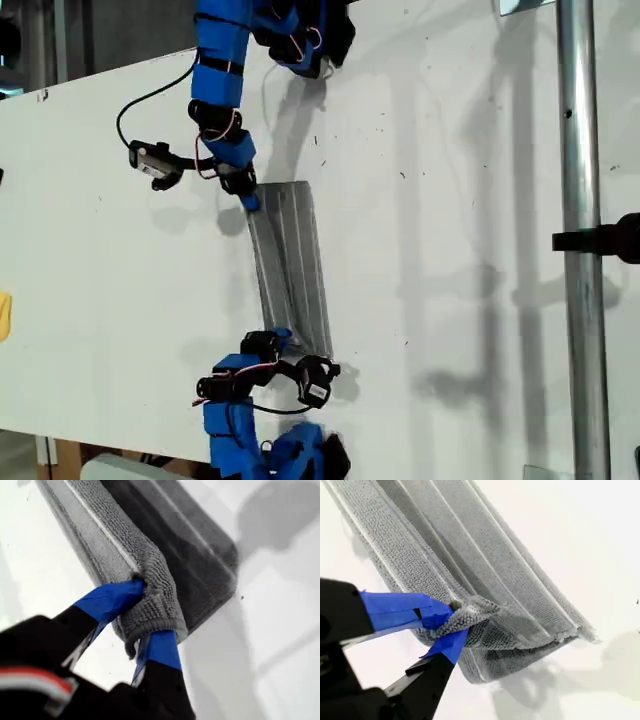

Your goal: Grasp corners of a towel and fold twice.

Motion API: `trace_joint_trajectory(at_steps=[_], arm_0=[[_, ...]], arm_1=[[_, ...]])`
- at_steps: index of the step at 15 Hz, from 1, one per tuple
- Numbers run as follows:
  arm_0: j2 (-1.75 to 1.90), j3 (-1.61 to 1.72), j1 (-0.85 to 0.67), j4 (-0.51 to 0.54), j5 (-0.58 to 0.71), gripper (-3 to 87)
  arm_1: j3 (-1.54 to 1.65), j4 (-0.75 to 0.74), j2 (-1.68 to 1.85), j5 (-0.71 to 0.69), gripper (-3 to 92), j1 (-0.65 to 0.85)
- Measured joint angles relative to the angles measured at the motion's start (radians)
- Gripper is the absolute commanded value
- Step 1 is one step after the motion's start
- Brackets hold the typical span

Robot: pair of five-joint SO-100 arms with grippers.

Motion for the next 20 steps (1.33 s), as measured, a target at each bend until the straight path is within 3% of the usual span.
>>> trace_joint_trajectory(at_steps=[3,8,14,20], arm_0=[[0.074,-0.034,-0.147,0.086,0.094,-2.0],[0.144,-0.044,-0.164,0.146,0.115,-1.9],[0.147,0.175,-0.049,-0.049,0.031,-1.0],[0.017,0.278,-0.009,-0.196,0.011,8.2]], arm_1=[[-0.242,-0.025,-0.227,-0.098,-0.2,0.077],[-0.377,0.063,-0.242,-0.135,-0.2,0.106],[-0.067,0.038,-0.14,-0.025,-0.2,0.012],[0.057,-0.114,-0.259,0.04,-0.2,0.0]])
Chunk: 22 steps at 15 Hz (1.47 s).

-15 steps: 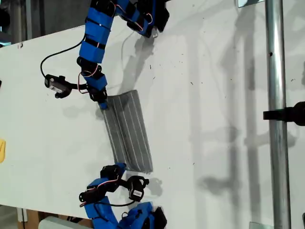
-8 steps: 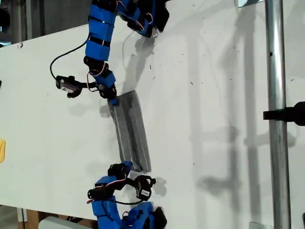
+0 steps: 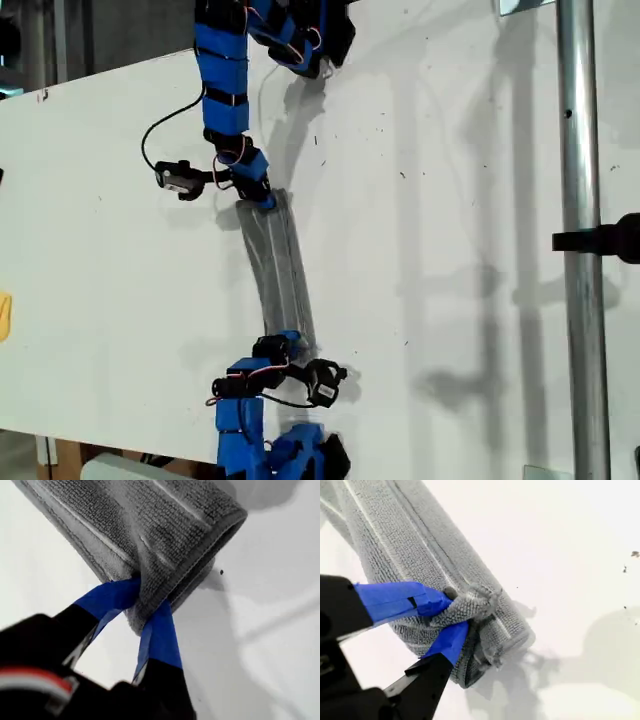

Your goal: Grasp corners of a towel and fold twice.

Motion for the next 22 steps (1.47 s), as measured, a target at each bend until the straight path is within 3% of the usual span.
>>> trace_joint_trajectory(at_steps=[5,8,12,17,19,22], arm_0=[[-0.11,0.0,0.003,0.0,-0.029,8.9],[-0.11,-0.002,-0.021,0.061,-0.034,10.1],[0.002,0.0,-0.029,0.236,-0.098,11.8],[0.405,0.11,-0.018,0.43,-0.186,11.2],[0.615,0.202,0.026,0.46,-0.236,10.5],[0.907,0.374,0.083,0.376,-0.242,9.0]], arm_1=[[-0.124,0.04,-0.158,0.02,-0.1,0.002],[-0.199,0.103,-0.175,0.028,11.3,0.002],[-0.293,0.38,-0.156,0.032,20.8,-0.005],[-0.259,0.589,0.083,0.034,25.8,0.003],[-0.16,0.672,0.281,0.067,26.5,0.034],[0.04,0.729,0.658,0.115,27.7,0.064]])
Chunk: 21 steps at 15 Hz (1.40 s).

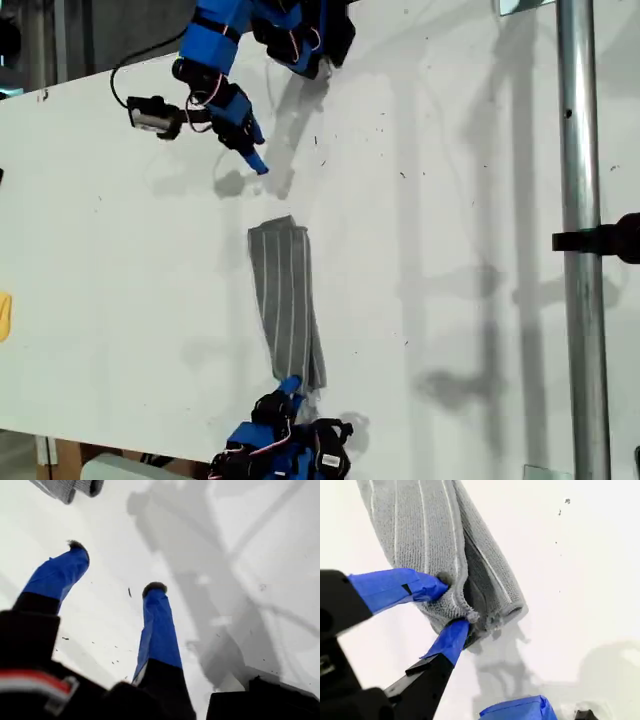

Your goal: Grasp corners of a towel and fold twice.

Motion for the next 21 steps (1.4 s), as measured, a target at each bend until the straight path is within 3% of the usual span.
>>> trace_joint_trajectory(at_steps=[3,5,8,11,14,18,21], arm_0=[[0.123,0.009,0.064,0.034,-0.025,7.3],[0.336,0.049,0.206,0.038,-0.066,3.5],[0.701,0.167,0.407,-0.009,-0.158,7.6],[0.747,0.176,0.407,-0.017,-0.17,8.6],[0.747,0.192,0.399,-0.023,-0.175,17.9],[0.419,0.161,0.344,-0.087,-0.189,29.3],[-0.043,-0.057,0.278,-0.104,-0.143,30.9]], arm_1=[[0.121,0.086,0.296,0.092,27.4,-0.052],[0.183,0.13,0.535,0.176,28.8,-0.123],[0.239,0.13,0.611,0.259,29.6,-0.204],[0.255,0.13,0.663,0.268,29.9,-0.224],[0.255,0.127,0.672,0.275,31.2,-0.241],[0.255,0.066,0.595,0.275,31.3,-0.249],[0.255,-0.011,0.515,0.275,31.0,-0.262]])
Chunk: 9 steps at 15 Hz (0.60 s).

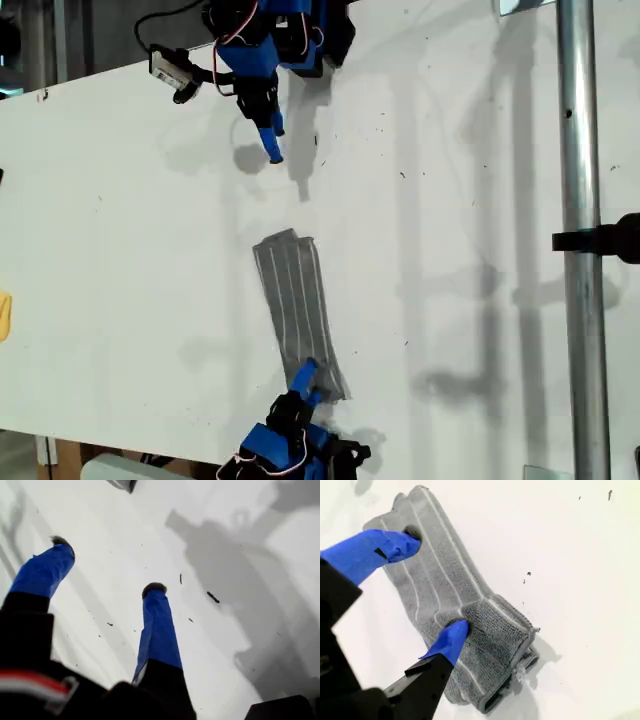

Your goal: Grasp corners of a towel and fold twice.

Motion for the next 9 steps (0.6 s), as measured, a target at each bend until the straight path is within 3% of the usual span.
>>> trace_joint_trajectory(at_steps=[1,5,7,9], arm_0=[[-0.107,-0.08,-0.031,0.015,0.014,30.8],[-0.334,-0.402,-0.16,0.245,0.067,30.3],[-0.327,-0.433,-0.184,0.255,0.095,28.1],[-0.235,-0.403,-0.192,0.25,0.101,19.2]], arm_1=[[0.0,-0.038,-0.034,0.0,30.8,-0.008],[-0.132,-0.233,-0.428,-0.084,32.0,-0.02],[-0.308,-0.258,-0.667,-0.153,32.3,-0.017],[-0.419,-0.273,-0.824,-0.204,27.4,0.008]])
